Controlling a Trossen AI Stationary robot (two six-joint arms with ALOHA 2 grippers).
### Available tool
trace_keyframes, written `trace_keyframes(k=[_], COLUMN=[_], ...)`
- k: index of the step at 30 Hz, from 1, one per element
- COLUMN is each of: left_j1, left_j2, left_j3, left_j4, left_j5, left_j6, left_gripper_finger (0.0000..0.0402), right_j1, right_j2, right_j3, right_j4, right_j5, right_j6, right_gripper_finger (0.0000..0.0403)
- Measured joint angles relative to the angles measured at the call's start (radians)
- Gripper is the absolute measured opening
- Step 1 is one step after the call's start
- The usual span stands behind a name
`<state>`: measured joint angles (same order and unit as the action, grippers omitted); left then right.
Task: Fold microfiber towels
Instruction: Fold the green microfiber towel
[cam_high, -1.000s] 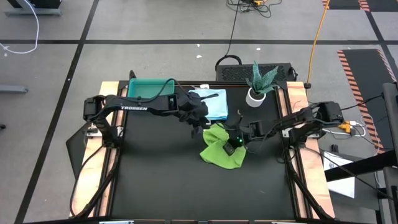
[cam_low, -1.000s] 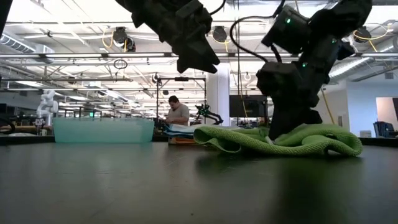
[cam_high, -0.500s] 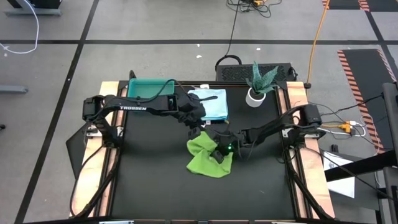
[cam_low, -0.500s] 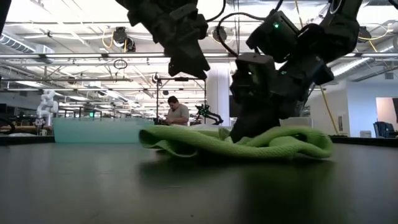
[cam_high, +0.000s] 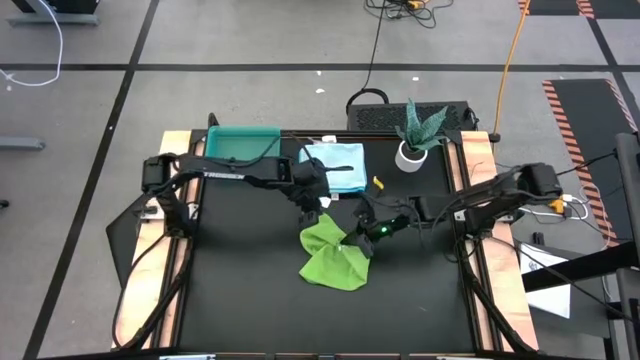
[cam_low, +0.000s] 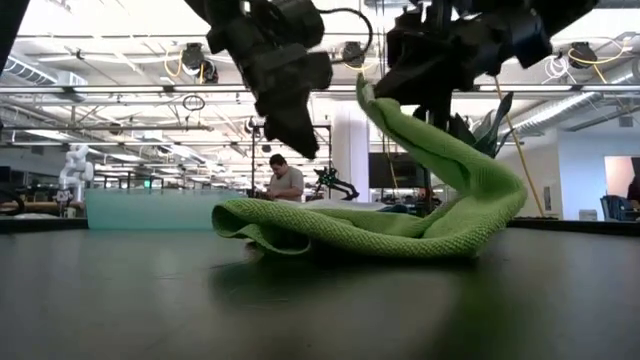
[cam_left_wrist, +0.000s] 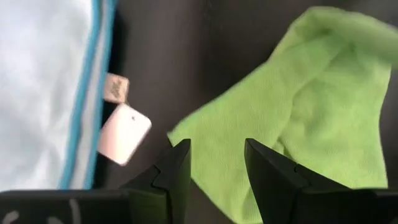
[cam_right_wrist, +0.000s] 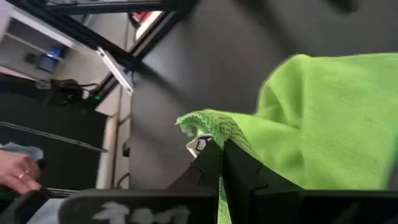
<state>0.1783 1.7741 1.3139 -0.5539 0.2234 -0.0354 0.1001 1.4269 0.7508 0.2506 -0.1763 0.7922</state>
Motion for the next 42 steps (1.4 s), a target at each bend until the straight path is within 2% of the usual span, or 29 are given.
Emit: trace_keyframes(k=[4,11,17,20,29,42], left_j1=[0.0,-0.038,-0.057,-0.058,-0.05,-0.008], left_j2=[0.065,0.179,0.179,0.175,0.199,0.259], left_j3=[0.0,-0.001,-0.001,0.0,0.0,0.001], left_j4=[0.037,0.048,0.053,0.063,0.08,0.127], left_j5=[0.038,0.052,-0.088,-0.117,-0.111,-0.026], left_j6=[-0.003,0.009,0.086,0.103,0.17,0.157], left_gripper_finger=[0.0152,0.0152,0.0152,0.0152,0.0152,0.0152], right_j1=[0.002,0.009,0.014,0.014,0.014,0.015], right_j2=[-0.041,-0.041,-0.043,-0.043,-0.043,-0.043], right_j3=[-0.004,-0.004,-0.003,-0.003,-0.003,-0.002], right_j4=[-0.076,-0.107,-0.1,-0.101,-0.099,-0.103], right_j5=[0.046,0.045,0.043,0.042,0.042,0.041], right_j6=[-0.011,-0.002,0.003,0.002,0.0,0.001], right_gripper_finger=[0.0,0.0,0.0,0.0,0.0,0.0])
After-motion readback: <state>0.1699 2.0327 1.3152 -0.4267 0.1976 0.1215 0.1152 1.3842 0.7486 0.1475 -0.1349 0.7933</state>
